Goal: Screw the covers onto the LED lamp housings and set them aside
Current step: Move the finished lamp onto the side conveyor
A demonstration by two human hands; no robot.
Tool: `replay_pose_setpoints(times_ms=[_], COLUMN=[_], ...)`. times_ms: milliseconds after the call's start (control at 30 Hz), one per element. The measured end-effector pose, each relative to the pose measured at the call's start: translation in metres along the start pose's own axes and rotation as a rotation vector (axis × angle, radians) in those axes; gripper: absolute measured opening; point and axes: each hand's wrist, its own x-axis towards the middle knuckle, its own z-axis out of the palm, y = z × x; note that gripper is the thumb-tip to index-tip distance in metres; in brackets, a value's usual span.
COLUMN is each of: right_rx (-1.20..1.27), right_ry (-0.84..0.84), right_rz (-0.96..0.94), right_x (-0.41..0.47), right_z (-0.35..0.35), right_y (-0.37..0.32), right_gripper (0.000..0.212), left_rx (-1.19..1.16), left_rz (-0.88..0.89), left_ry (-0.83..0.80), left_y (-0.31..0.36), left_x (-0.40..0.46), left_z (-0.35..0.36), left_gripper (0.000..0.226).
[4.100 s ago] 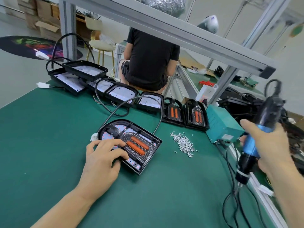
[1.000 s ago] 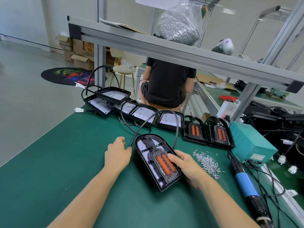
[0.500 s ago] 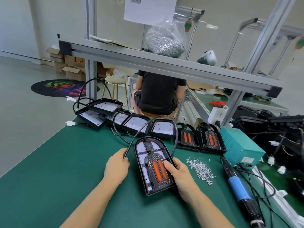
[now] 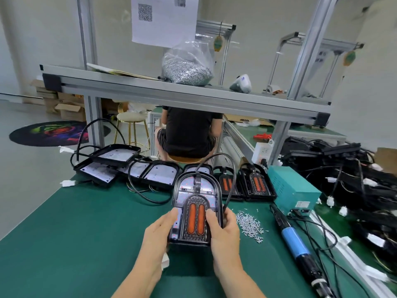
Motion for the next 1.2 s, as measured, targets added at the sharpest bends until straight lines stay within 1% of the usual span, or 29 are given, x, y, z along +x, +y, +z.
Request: replay_pose_setpoints(times_ms=[200,267,333,400,500,633,767,867,933,1033,1200], right_rx=[-0.066,-0.057,-0.062,-0.059,-0.057,-0.056,-0.038,-0.022,-0.023,-0.013,-0.013], right_ry=[-0.009,-0.048,-0.093,-0.099,-0.06,0.008,0.056,0.094,0.127,0.17,0.267], right_rz=[-0.055,-0.047,-0.014,0.028,0.026,0.006,0.018,0.023,0.01,-0.039,-0.046], right_x=[-0.012,-0.016,-0.021,-0.027,-0.034,-0.041,-0.045,-0.046,-0.045,-0.043,-0.042], right_z=[-0.01,-0.019,-0.031,-0.046,-0.069,-0.095,-0.118,-0.138,-0.152,-0.172,-0.209], right_y=[-0.018,-0.024,-0.028,-0.033,-0.038,-0.05,-0.062,-0.068,-0.072,-0.079,-0.097], right_gripper=[0.012,0.022,0.041,0.056,0.064,0.061,0.056,0.057,0.055,0.046,0.032], left_rx=[0.015,0.027,0.039,0.035,0.073,0.114,0.133,0.149,0.166,0.185,0.197], left_rz=[-0.013,-0.018,-0.015,-0.016,-0.033,-0.056,-0.096,-0.096,-0.115,-0.155,-0.153], left_ry=[0.038,0.018,0.002,-0.047,-0.119,-0.171,-0.27,-0.36,-0.382,-0.394,-0.463], left_y=[0.003,0.003,0.003,0.004,0.003,-0.003,-0.009,-0.012,-0.012,-0.015,-0.019], left_x=[0.001,0.0,0.0,-0.001,-0.001,-0.004,-0.008,-0.011,-0.013,-0.014,-0.018], left_z=[0.021,0.028,0.034,0.042,0.059,0.084,0.109,0.128,0.142,0.166,0.211], left_gripper=[0.025,0.026,0.027,0.025,0.027,0.034,0.042,0.046,0.046,0.039,0.03])
